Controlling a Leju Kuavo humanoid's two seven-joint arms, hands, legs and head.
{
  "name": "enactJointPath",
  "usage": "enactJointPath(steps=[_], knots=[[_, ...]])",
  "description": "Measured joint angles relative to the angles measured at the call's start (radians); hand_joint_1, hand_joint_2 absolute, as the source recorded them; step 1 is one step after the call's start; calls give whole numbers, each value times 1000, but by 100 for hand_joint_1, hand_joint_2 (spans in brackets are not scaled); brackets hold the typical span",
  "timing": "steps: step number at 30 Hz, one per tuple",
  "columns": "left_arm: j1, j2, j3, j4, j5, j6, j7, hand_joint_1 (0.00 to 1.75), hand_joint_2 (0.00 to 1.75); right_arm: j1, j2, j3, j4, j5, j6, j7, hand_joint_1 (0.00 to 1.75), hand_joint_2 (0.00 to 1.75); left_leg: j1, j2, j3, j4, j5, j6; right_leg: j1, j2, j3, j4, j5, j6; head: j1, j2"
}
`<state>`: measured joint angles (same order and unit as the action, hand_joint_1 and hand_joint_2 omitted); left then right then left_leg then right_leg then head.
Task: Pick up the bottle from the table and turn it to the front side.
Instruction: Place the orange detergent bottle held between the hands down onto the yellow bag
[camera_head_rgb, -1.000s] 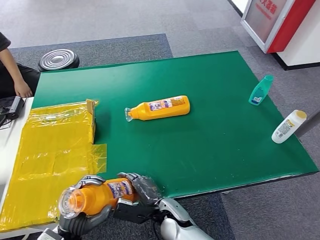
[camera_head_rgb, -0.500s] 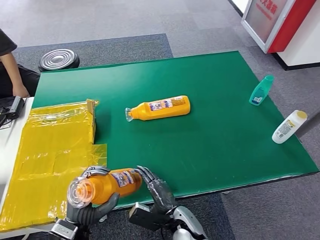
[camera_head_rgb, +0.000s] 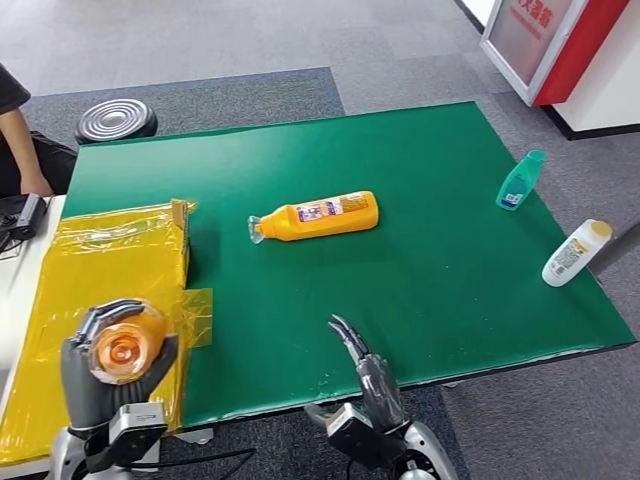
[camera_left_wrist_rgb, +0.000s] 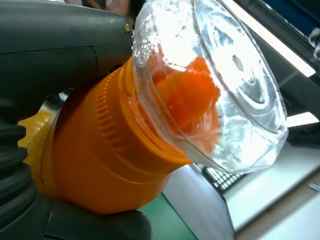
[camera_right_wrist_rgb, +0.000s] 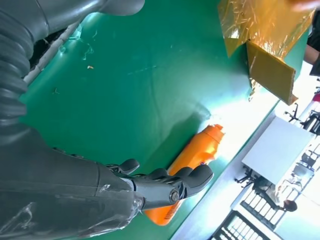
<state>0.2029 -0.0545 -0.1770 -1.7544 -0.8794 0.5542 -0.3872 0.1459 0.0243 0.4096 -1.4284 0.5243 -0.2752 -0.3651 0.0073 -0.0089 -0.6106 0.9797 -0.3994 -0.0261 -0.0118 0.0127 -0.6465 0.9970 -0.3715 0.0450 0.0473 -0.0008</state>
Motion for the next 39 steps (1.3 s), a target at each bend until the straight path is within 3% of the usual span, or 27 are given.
enactJointPath(steps=[7,10,17,20,26,32,35,39], knots=[[77,56,143,-65,-40,30,20,175,175,-13,11,10,-1,10,-4,22,0,175,1,0,0,0,0,0,0,-1,0,0,-1,0,0,0],[89,65,177,-74,-137,23,81,175,175,-16,11,13,-1,4,-14,29,0,175,1,0,0,0,0,1,0,-1,1,0,-1,0,0,0],[74,128,236,-66,-388,-177,326,175,175,-22,17,13,7,-5,-1,45,0,175,1,0,0,0,1,0,1,-1,0,0,0,-1,0,0],[28,170,231,-33,-449,-231,361,175,175,-33,25,13,21,-5,19,42,0,175,1,0,0,0,2,-1,1,-1,-1,0,0,-2,0,0],[-121,267,150,74,-502,-345,365,175,175,-54,34,23,69,-14,47,20,0,175,1,-1,-1,0,4,-1,2,-1,-1,0,3,-3,0,0],[-283,359,8,196,-430,-511,267,175,175,-61,35,29,113,-37,56,-2,0,175,1,-1,-1,0,5,-2,1,-1,-2,0,4,-3,0,0],[-362,370,-74,263,-402,-554,260,175,175,-65,35,28,125,-49,60,-10,0,175,1,-1,-1,0,5,-2,1,-1,-2,0,4,-2,0,0],[-485,351,-186,371,-341,-631,261,175,175,-63,27,9,132,-76,71,-26,0,175,1,-1,-2,0,6,-1,1,-1,-3,0,5,-2,0,0]])
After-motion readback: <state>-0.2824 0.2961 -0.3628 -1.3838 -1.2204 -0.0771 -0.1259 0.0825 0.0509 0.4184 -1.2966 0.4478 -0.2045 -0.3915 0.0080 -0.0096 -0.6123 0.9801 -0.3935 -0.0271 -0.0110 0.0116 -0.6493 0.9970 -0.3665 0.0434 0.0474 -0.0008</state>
